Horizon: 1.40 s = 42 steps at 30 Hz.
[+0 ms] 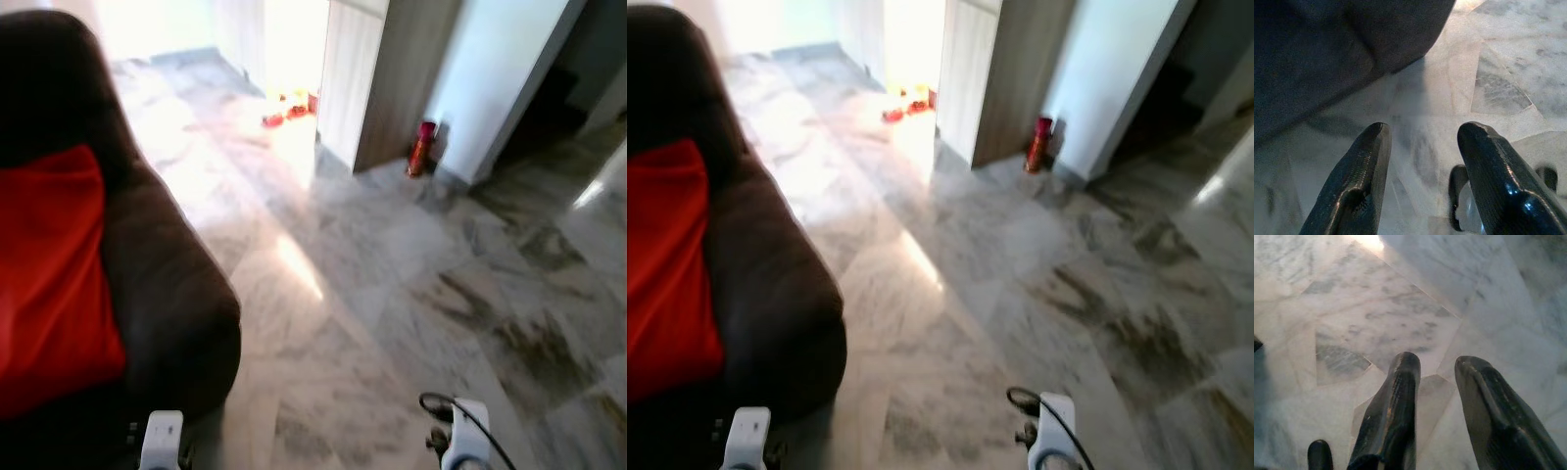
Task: Move the pillow to the sofa from floor
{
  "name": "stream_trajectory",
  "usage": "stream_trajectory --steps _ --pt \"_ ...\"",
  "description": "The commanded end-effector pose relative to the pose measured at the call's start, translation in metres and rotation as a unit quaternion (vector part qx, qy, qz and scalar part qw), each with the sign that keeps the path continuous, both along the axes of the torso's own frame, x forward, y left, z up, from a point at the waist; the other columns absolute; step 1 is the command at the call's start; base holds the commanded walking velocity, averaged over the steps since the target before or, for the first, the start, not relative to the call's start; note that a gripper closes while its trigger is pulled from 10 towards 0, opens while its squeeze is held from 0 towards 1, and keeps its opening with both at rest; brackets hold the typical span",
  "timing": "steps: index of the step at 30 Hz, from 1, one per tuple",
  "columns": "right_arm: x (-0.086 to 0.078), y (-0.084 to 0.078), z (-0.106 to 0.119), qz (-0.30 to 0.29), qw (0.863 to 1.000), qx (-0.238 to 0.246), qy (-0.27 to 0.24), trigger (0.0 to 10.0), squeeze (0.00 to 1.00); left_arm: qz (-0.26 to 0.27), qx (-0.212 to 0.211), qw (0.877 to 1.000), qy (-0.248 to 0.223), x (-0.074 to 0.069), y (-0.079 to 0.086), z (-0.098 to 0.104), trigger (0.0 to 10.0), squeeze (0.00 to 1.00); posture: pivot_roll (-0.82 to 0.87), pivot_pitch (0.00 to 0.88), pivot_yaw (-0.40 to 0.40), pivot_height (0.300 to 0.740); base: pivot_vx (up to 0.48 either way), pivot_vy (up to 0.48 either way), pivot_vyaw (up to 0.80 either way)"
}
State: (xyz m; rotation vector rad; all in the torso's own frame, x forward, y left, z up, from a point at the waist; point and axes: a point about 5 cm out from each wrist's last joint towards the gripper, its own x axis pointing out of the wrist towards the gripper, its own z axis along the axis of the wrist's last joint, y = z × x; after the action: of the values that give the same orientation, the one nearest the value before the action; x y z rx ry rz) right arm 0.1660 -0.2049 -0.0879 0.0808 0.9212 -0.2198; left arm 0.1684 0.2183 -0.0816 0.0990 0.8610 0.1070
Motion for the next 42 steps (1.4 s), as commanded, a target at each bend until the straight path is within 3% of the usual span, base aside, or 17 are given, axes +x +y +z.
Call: stream_trajectory --steps 1,19,28,42 --pt "-0.0150 -0.0152 -0.0037 -0.014 0.999 -0.015 0.024 10.0 0.00 -0.013 -0.017 1.000 -0.018 0.0131 -0.0163 0.0032 10.0 0.00 0.04 0.000 -0.043 0.740 0.285 0.000 -0.61" --pt "-0.0140 -0.0155 -0.0032 -0.013 1.000 -0.015 0.023 10.0 0.00 -0.023 -0.021 0.999 -0.011 0.0107 -0.0187 0.0015 10.0 0.00 0.04 0.000 -0.042 0.740 0.275 0.000 -0.61" --pt "-0.0125 -0.0154 -0.0024 0.006 1.000 -0.024 0.020 10.0 0.00 -0.018 -0.020 1.000 -0.003 0.0078 -0.0168 0.0000 10.0 0.00 0.04 0.000 -0.042 0.740 0.267 0.000 0.00" --pt "-0.0125 -0.0154 -0.0025 0.012 0.999 -0.024 0.023 10.0 0.00 -0.016 -0.021 1.000 0.000 0.0070 -0.0173 -0.0006 10.0 0.00 0.04 0.000 -0.043 0.740 0.264 0.000 0.66"
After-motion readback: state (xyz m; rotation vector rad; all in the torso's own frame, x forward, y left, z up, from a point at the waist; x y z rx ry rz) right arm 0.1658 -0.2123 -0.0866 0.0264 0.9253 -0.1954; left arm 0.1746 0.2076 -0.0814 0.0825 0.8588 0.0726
